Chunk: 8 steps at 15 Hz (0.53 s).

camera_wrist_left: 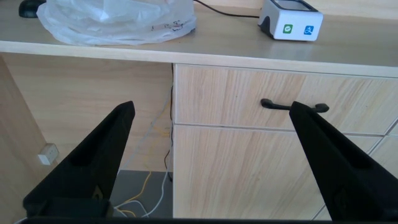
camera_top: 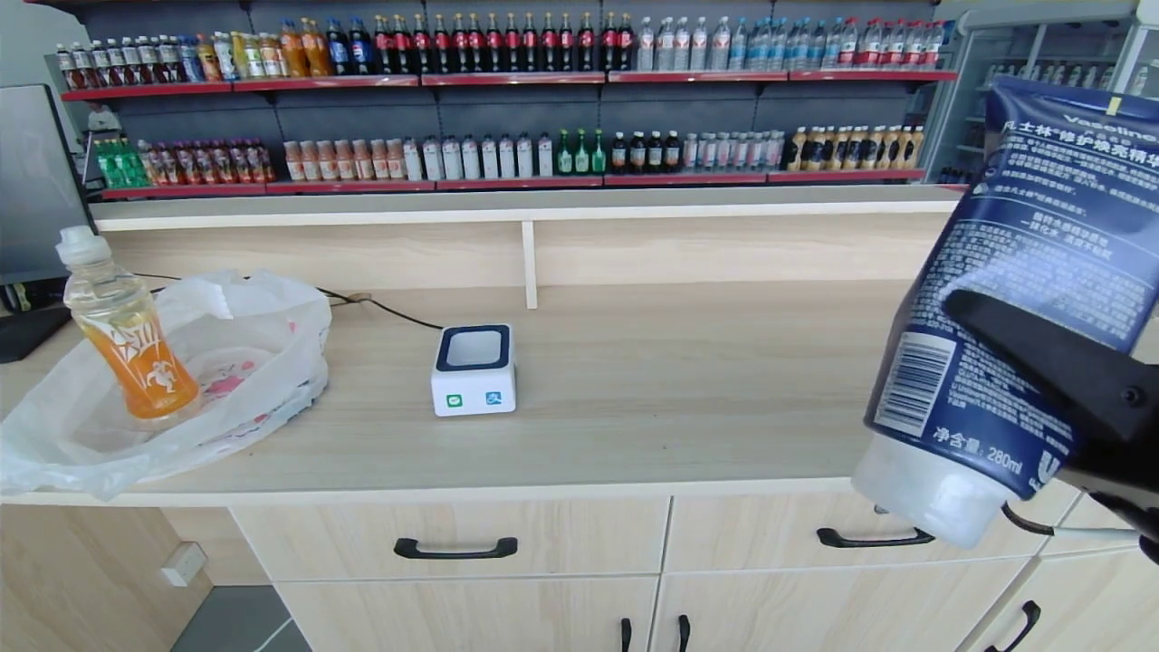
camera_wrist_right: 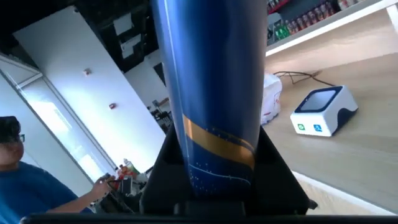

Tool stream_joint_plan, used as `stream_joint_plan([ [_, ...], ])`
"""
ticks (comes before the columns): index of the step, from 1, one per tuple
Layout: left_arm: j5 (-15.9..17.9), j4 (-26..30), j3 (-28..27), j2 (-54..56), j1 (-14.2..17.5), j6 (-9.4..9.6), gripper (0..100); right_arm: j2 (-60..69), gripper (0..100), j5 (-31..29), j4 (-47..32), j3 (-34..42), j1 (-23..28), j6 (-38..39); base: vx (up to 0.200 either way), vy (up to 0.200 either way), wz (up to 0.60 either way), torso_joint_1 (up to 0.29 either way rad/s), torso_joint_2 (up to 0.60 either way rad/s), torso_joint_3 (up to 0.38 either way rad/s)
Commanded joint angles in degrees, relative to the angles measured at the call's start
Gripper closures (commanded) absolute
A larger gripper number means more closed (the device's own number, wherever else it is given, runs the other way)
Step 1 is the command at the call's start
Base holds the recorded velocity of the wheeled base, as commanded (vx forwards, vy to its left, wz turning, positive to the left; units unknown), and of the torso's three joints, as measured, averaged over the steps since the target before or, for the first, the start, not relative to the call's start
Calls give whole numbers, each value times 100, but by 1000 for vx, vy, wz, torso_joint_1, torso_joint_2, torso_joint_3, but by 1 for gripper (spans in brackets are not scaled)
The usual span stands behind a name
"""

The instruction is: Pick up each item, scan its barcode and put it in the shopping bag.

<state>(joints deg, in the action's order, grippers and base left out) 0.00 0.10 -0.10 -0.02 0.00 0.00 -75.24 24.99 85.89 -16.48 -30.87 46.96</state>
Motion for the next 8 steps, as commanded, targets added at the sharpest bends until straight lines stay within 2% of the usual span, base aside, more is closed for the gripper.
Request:
stream_joint_plan([
  [1,0,-1,1,2,0,0,0,-52,100,278,-11,-180,-174,15,0,0,0,0,0,0],
  [4,9,-1,10,2,0,0,0,-430,100,639,-11,-426,-332,6,0,0,0,0,0,0],
  [8,0,-1,1,2,0,0,0,-843,100,639,-3,-901,-816,-38,0,0,0,0,0,0],
])
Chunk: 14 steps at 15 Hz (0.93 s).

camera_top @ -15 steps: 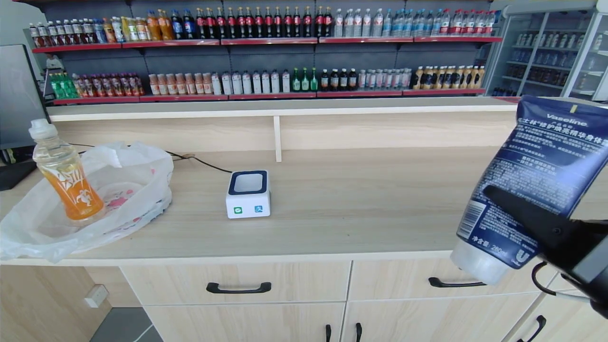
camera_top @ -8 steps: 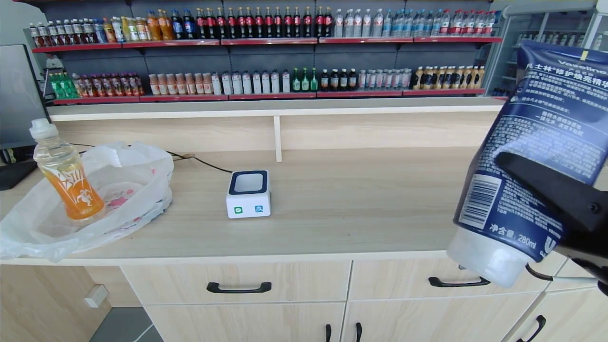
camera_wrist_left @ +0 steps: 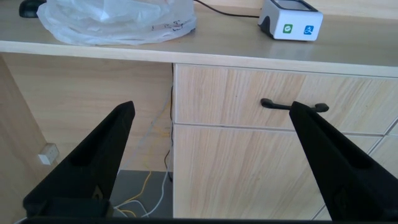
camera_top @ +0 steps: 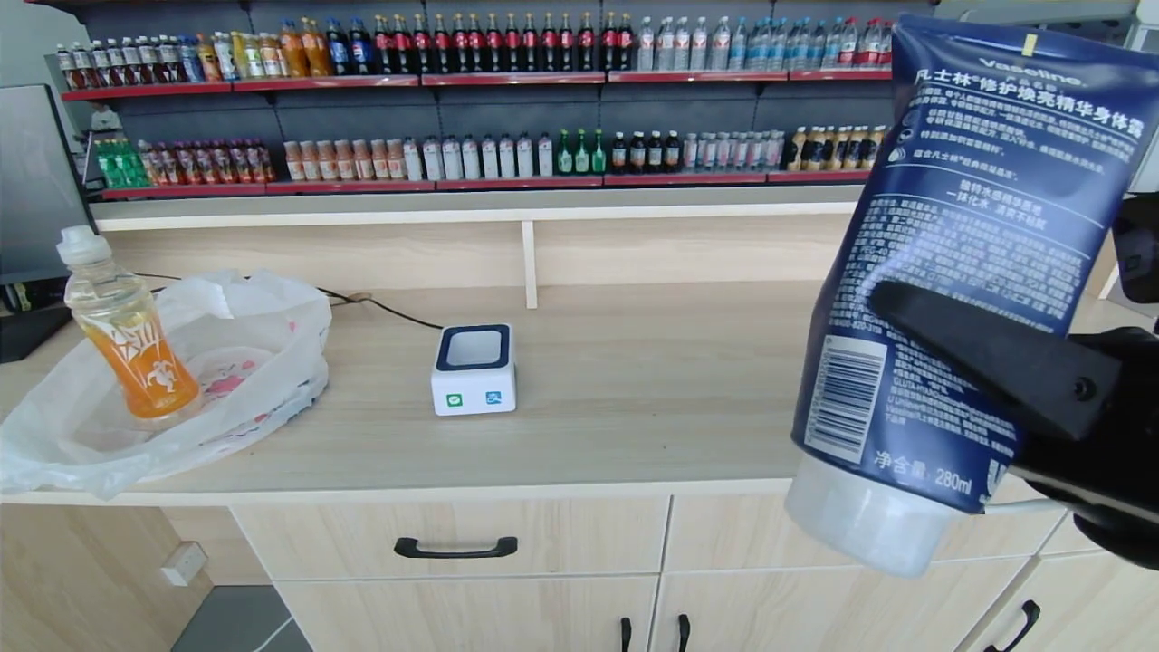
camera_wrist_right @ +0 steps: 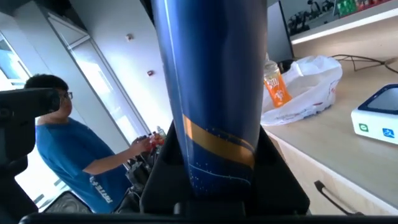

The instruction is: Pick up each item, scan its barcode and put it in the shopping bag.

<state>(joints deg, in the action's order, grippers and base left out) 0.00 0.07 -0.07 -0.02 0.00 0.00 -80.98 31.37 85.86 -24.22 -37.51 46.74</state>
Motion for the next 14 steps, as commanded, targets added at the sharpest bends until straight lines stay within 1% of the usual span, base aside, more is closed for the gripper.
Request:
stream_joint_plan([
  [1,0,1,-1,2,0,0,0,-339,100,1,1,-179,-301,-16,0,0,0,0,0,0],
  [4,0,1,-1,2,0,0,0,-427,100,1,1,-214,-696,-95,0,0,0,0,0,0],
  [5,0,1,7,2,0,0,0,-471,100,1,10,-232,-731,-95,0,0,0,0,0,0],
  [14,0,1,-1,2,0,0,0,-541,100,1,45,-425,-740,-77,0,0,0,0,0,0],
])
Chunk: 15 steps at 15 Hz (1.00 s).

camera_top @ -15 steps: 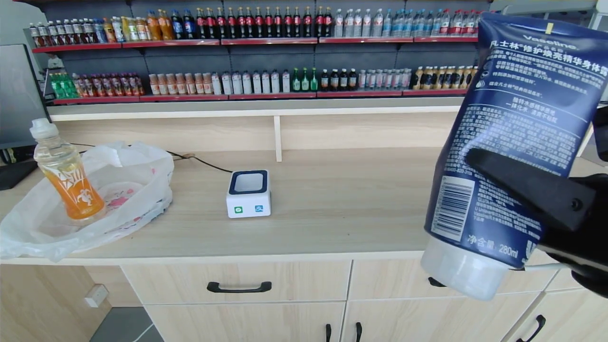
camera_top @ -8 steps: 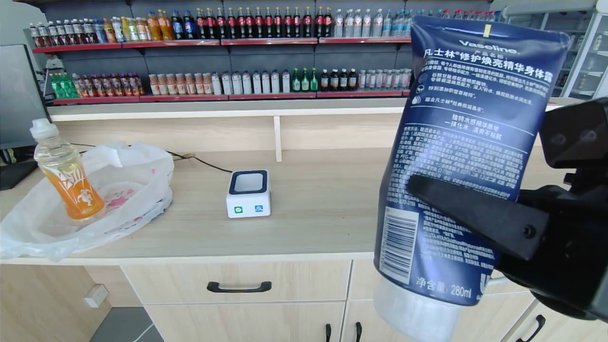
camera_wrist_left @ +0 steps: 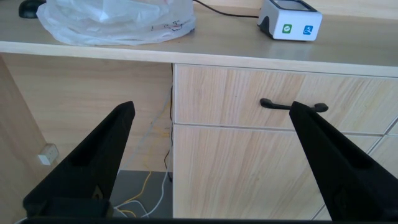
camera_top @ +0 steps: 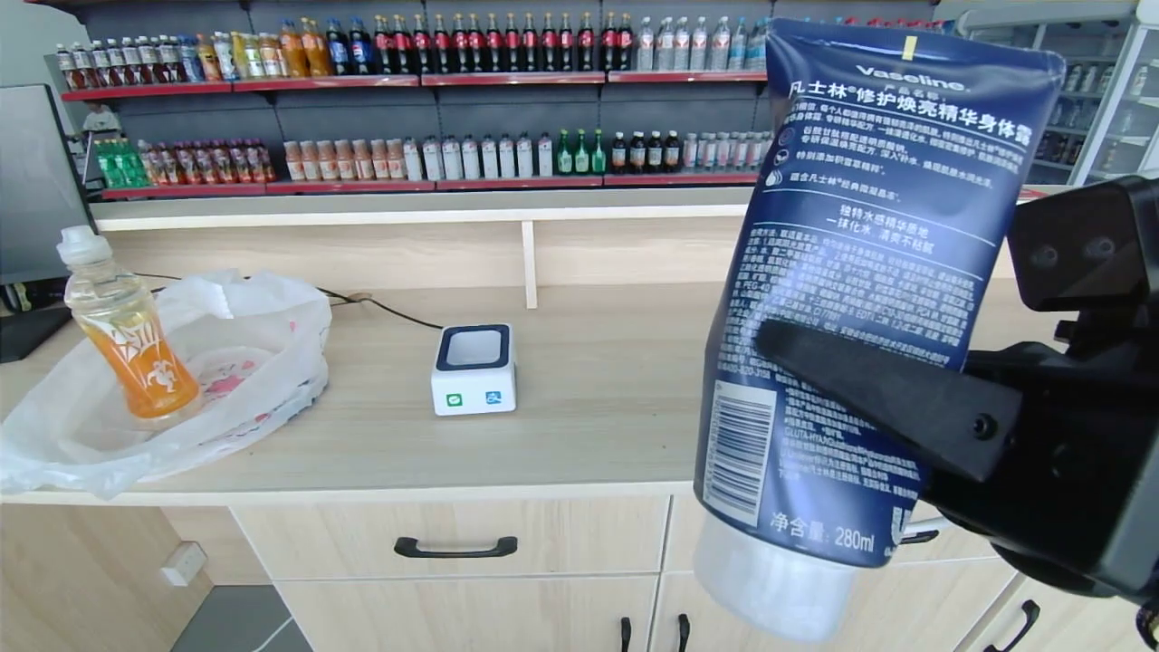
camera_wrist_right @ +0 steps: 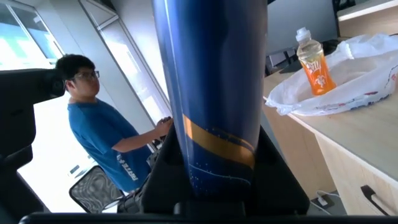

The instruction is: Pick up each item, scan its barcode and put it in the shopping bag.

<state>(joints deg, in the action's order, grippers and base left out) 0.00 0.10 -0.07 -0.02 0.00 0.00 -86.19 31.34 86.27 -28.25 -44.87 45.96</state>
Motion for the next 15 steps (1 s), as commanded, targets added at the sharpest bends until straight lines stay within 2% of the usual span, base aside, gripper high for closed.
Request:
stream_joint_plan([
  [1,0,-1,7,2,0,0,0,-30,100,3,4,-23,-4,10,0,0,0,0,0,0],
  [15,0,-1,-1,2,0,0,0,-162,100,3,109,-49,14,-8,0,0,0,0,0,0],
])
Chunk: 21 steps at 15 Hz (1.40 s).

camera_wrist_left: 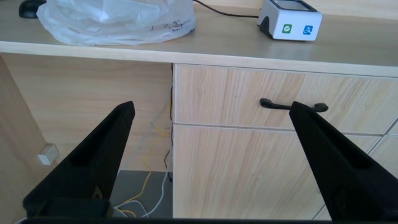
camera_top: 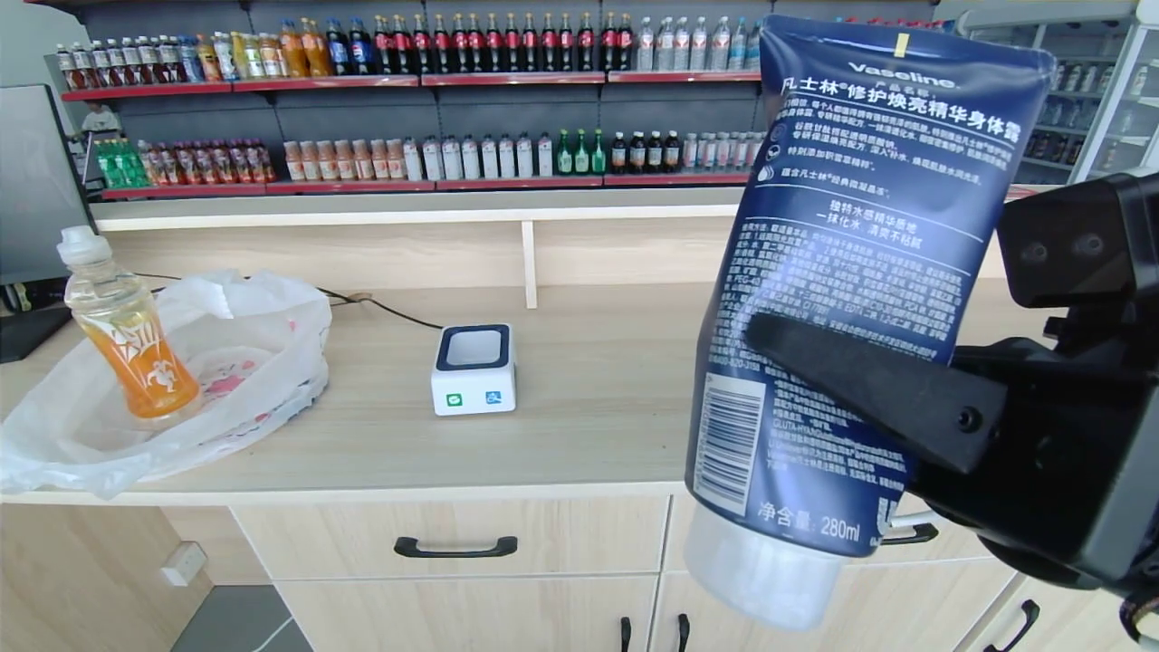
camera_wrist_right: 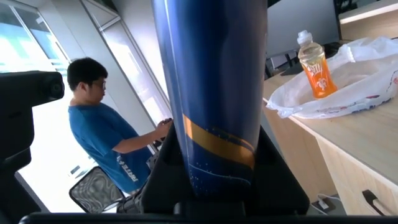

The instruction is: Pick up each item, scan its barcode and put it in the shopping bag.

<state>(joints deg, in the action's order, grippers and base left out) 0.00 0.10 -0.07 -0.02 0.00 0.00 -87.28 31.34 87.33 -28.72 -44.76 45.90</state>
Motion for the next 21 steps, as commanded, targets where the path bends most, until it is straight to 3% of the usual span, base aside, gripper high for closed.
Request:
stream_joint_plan([
  [1,0,-1,-1,2,0,0,0,-87,100,3,3,-28,12,-55,0,0,0,0,0,0],
  [6,0,-1,-1,2,0,0,0,-140,100,-5,-6,16,143,-397,0,0,0,0,0,0],
  [9,0,-1,-1,2,0,0,0,-359,100,12,-23,279,451,-1382,0,0,0,0,0,0],
  [11,0,-1,-1,2,9,0,0,-395,100,-207,-67,789,556,-2463,0,0,0,0,0,0],
  [14,0,-1,-1,2,0,0,0,-676,100,-1306,-32,930,1066,-3939,0,0,0,0,0,0],
  [16,0,-1,-1,2,0,0,0,-676,100,-2273,-67,596,1260,-4282,0,0,0,0,0,0],
  [17,0,-1,-1,2,0,0,0,-676,100,-2273,-67,596,1260,-4282,0,0,0,0,0,0],
  [18,0,-1,-1,2,0,0,0,-606,100,-3196,-15,525,1321,-4730,0,0,0,0,0,0],
  [21,0,-1,-1,2,0,9,0,-518,100,-3451,188,534,1321,-4827,0,0,0,0,0,0],
])
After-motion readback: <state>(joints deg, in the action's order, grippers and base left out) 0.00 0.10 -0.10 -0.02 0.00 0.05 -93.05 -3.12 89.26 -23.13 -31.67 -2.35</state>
